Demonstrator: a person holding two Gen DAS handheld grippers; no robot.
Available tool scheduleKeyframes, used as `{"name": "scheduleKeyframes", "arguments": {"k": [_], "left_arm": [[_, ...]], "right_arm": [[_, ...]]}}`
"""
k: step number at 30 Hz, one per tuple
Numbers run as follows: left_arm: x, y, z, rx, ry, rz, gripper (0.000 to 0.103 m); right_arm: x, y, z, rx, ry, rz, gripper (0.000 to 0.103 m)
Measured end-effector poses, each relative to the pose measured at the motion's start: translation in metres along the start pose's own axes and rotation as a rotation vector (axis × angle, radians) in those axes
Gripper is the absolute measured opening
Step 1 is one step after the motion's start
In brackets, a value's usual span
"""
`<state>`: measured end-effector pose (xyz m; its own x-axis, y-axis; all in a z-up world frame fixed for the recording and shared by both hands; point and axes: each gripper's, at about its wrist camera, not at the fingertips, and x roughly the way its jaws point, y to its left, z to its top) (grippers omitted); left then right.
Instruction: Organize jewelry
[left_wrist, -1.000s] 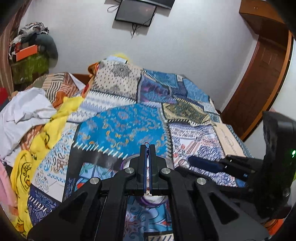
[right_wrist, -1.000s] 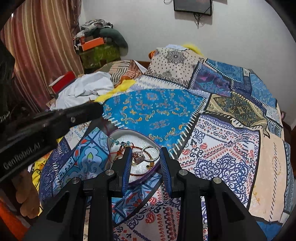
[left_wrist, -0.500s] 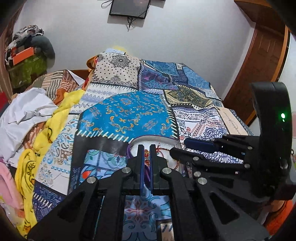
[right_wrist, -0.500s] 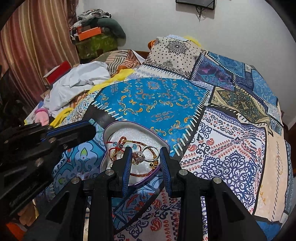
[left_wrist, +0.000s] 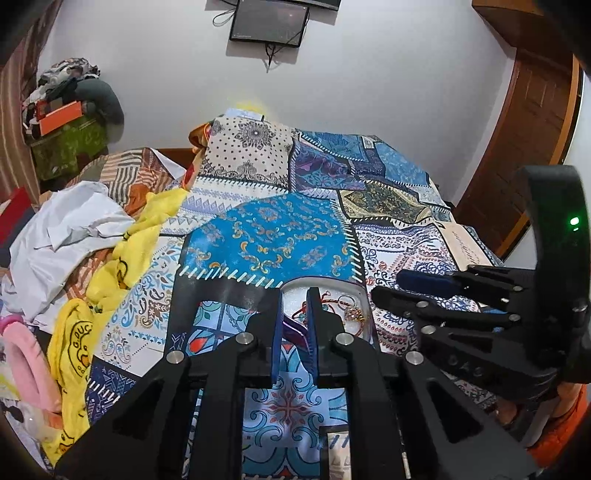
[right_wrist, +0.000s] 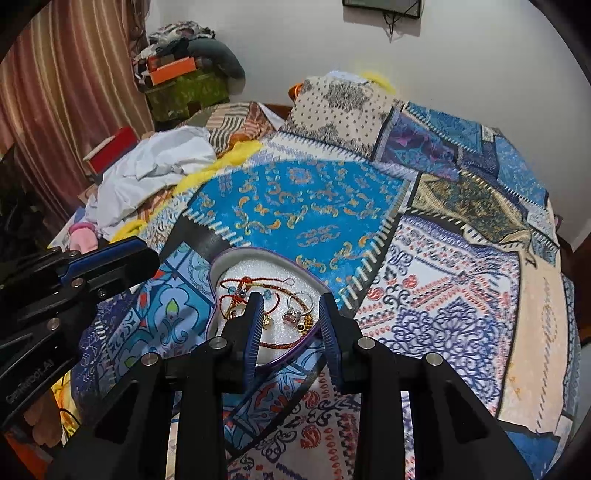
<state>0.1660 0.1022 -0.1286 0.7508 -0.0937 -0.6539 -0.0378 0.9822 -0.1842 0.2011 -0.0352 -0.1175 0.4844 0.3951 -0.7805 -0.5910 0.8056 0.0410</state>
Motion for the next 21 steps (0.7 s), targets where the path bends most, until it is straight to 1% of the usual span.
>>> {"name": "scheduleKeyframes", "arguments": {"k": [2,4,5,8,9,11,13,15,21], "left_arm": [[-0.006,-0.006,0.001,0.011,-0.009,0.007,0.014],[-0.011,-0.011,0.002,0.022,-0.019,0.014,0.022],[-0.014,-0.015,0.003,0.029,-0.025,0.016,0.023],[-0.023,-0.026,0.004,0.048,-0.038,0.010,0.028],[-0.025,-0.030,0.005,0.056,-0.043,0.009,0.032],[-0.030,-0.039,0.005,0.068,-0.053,0.010,0.038],[-0.033,-0.047,0.005,0.081,-0.059,0.008,0.043],[-0.036,-0.056,0.005,0.095,-0.062,0.002,0.051],[-0.031,-0.083,0.001,0.136,-0.044,-0.021,0.053]], "right_arm": [[-0.009,-0.002,0.000,0.003,-0.020,-0.004,0.028],[-0.022,-0.005,-0.001,0.009,-0.044,-0.010,0.028],[-0.027,-0.007,-0.002,0.012,-0.054,-0.013,0.029],[-0.048,-0.014,-0.006,0.023,-0.096,-0.032,0.036],[-0.055,-0.017,-0.008,0.029,-0.110,-0.040,0.040],[-0.065,-0.022,-0.010,0.039,-0.132,-0.047,0.044],[-0.076,-0.029,-0.014,0.053,-0.151,-0.061,0.047],[-0.085,-0.037,-0.019,0.067,-0.166,-0.076,0.048],[-0.100,-0.061,-0.035,0.111,-0.181,-0.114,0.048]]}}
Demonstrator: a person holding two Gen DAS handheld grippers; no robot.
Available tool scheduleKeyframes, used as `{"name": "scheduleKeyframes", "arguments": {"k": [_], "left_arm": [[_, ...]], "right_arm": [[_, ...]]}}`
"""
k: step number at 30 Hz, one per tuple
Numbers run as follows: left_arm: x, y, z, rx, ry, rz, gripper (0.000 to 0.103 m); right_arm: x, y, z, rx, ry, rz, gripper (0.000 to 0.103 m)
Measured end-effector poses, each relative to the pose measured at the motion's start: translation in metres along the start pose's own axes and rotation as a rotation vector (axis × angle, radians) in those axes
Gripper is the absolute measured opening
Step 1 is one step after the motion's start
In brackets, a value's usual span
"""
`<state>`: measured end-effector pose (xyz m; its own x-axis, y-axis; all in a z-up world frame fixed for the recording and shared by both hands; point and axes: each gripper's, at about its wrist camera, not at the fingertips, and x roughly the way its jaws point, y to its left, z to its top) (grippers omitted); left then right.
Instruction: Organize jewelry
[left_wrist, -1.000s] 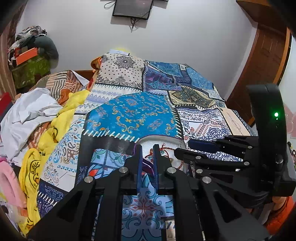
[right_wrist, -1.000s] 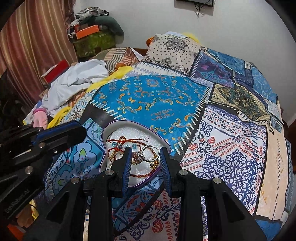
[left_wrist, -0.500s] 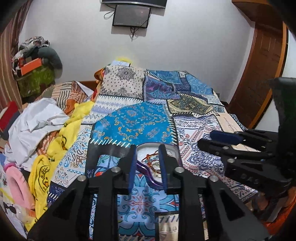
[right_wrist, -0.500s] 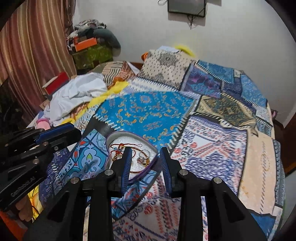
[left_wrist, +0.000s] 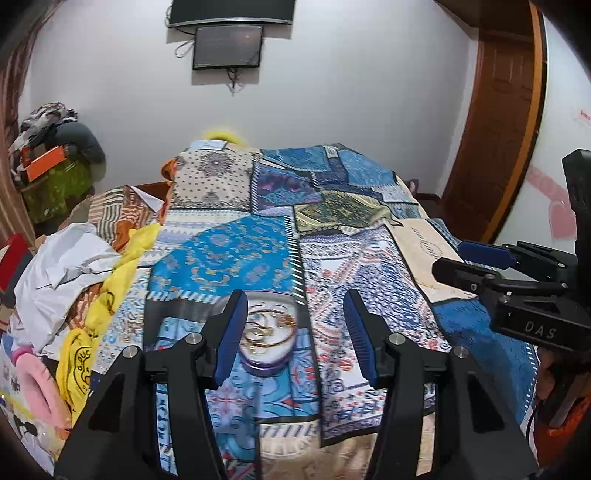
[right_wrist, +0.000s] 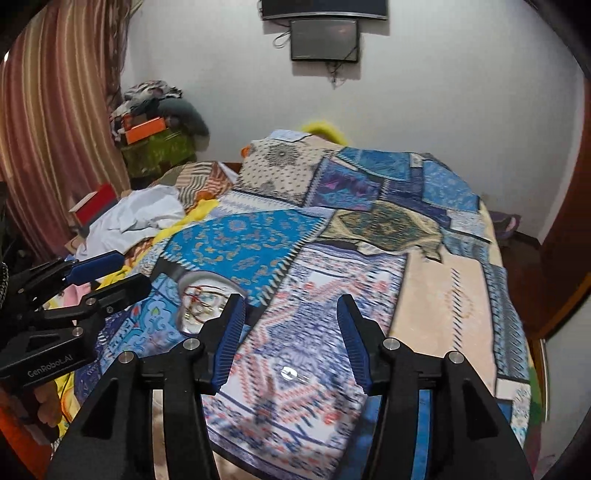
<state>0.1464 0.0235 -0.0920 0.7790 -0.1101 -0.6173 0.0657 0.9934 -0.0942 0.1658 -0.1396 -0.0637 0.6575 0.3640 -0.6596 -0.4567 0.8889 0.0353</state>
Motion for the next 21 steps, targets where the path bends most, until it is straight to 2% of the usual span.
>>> {"name": "scheduleKeyframes", "arguments": {"k": [10,21], "left_arm": [[0.040,-0.033,-0.020,0.019,0.127,-0.048,0.054],[0.085,-0.063,-0.047,0.079,0.259,-0.104,0.054]], "right_arm": [[0.001,-0.044,-0.034,0.059,0.066,-0.052,0.048],[0.022,-0.059,-0.060,0.081,0.143,-0.012,0.048]]}}
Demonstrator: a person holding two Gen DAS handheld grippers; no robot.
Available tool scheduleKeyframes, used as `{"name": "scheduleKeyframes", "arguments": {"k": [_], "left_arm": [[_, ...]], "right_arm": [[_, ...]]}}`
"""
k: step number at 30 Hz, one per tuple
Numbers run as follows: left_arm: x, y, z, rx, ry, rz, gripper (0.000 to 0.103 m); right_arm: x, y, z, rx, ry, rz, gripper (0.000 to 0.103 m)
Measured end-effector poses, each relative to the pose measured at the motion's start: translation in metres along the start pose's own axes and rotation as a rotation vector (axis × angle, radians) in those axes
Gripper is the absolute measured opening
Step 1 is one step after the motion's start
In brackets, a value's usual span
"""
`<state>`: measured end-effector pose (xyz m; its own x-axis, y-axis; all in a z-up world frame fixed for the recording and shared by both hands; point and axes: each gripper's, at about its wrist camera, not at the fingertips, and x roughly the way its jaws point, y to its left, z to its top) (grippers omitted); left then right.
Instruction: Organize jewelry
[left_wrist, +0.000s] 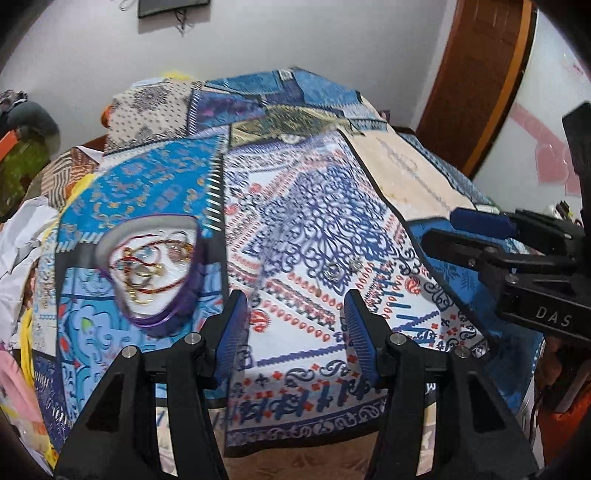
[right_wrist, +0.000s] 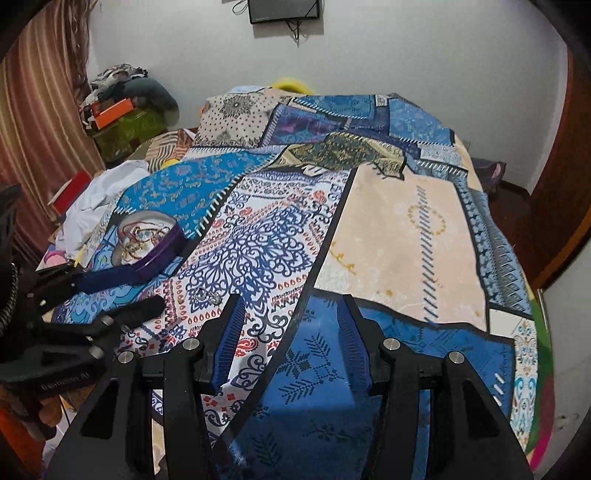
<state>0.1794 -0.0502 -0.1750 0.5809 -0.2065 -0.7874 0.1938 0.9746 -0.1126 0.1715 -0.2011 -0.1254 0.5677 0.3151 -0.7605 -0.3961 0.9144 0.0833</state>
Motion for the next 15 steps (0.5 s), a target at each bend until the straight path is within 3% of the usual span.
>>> {"name": "scheduleKeyframes", "arguments": {"k": [15], "left_arm": [[0.008,0.006,0.002,-0.019,-0.003,-0.020,0.046]], "right_arm": [[0.015,0.005,0.000,-0.030,0.030,0.047,0.048]]}}
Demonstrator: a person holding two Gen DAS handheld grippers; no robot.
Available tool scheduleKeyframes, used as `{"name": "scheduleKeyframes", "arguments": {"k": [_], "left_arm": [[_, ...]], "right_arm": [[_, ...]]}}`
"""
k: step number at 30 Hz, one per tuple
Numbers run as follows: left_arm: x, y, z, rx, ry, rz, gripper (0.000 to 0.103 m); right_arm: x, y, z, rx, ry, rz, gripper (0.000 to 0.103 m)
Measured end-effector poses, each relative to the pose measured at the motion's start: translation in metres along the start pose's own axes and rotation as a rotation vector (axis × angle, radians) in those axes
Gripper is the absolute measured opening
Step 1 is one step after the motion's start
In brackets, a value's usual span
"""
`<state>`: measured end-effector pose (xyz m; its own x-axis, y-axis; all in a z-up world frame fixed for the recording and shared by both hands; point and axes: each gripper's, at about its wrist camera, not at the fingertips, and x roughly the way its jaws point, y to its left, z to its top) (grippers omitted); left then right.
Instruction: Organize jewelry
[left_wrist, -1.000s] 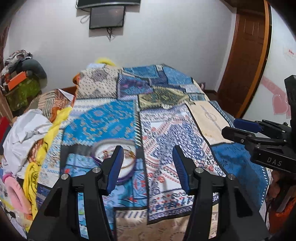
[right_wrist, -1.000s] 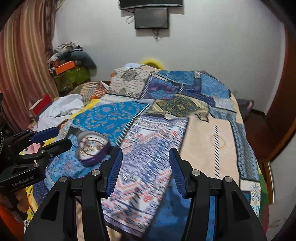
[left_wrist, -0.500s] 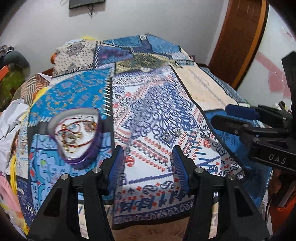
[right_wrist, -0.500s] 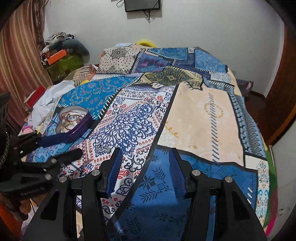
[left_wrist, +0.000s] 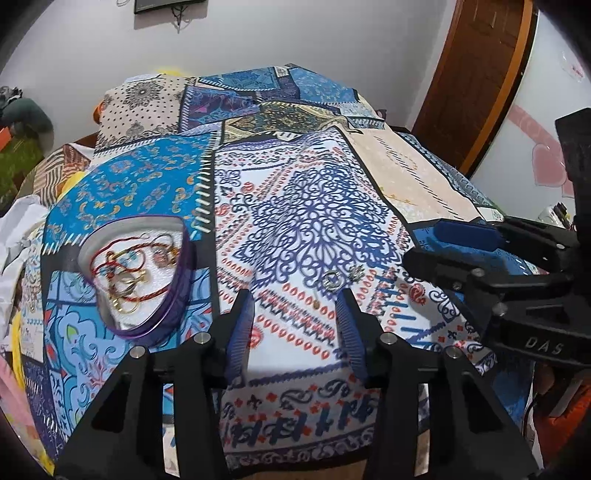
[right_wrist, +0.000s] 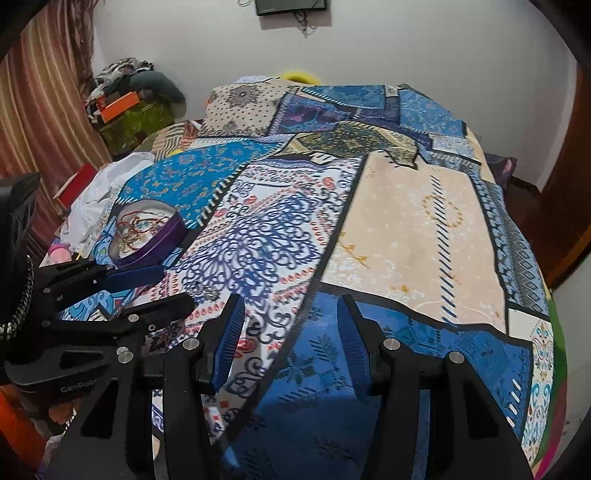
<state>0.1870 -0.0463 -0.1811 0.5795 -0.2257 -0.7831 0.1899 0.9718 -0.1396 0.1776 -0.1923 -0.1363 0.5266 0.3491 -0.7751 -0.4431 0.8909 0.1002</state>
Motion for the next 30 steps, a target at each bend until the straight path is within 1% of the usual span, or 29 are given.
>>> {"name": "scheduleKeyframes", "arguments": {"k": [4,9,10,11,13,15,17,18,19,22,27,30], "left_arm": [[-0.009,0.011,-0.004,-0.026,-0.010,0.019,0.046],[-0.016,0.024,-0.006,-0.049,-0.022,0.039,0.046],[-0.016,0.025,-0.007,-0.052,-0.022,0.041,0.046],[-0.016,0.027,-0.008,-0.056,-0.023,0.043,0.046],[-0.016,0.028,-0.009,-0.062,-0.023,0.042,0.046],[-0.015,0.029,-0.010,-0.064,-0.024,0.041,0.046],[-0.015,0.028,-0.010,-0.063,-0.024,0.038,0.046],[-0.016,0.027,-0.010,-0.062,-0.024,0.037,0.046],[-0.016,0.026,-0.010,-0.060,-0.024,0.036,0.046],[-0.019,0.022,-0.009,-0.050,-0.031,0.030,0.046],[-0.020,0.016,-0.006,-0.039,-0.033,0.022,0.046],[-0.018,0.012,-0.004,-0.031,-0.030,0.019,0.046]], "right_arm": [[0.009,0.015,0.003,-0.060,0.011,0.018,0.048],[0.018,0.026,0.010,-0.092,0.031,0.046,0.048],[0.020,0.027,0.012,-0.095,0.036,0.048,0.047],[0.022,0.028,0.013,-0.098,0.039,0.052,0.044],[0.027,0.030,0.013,-0.111,0.061,0.067,0.031],[0.030,0.033,0.011,-0.126,0.074,0.072,0.024],[0.031,0.037,0.010,-0.144,0.074,0.090,0.019],[0.031,0.037,0.009,-0.146,0.075,0.107,0.012],[0.032,0.038,0.009,-0.148,0.077,0.113,0.009],[0.028,0.040,0.007,-0.149,0.060,0.117,0.009],[0.017,0.033,0.001,-0.108,0.026,0.125,0.009],[0.011,0.026,-0.002,-0.083,0.011,0.114,0.009]]}}
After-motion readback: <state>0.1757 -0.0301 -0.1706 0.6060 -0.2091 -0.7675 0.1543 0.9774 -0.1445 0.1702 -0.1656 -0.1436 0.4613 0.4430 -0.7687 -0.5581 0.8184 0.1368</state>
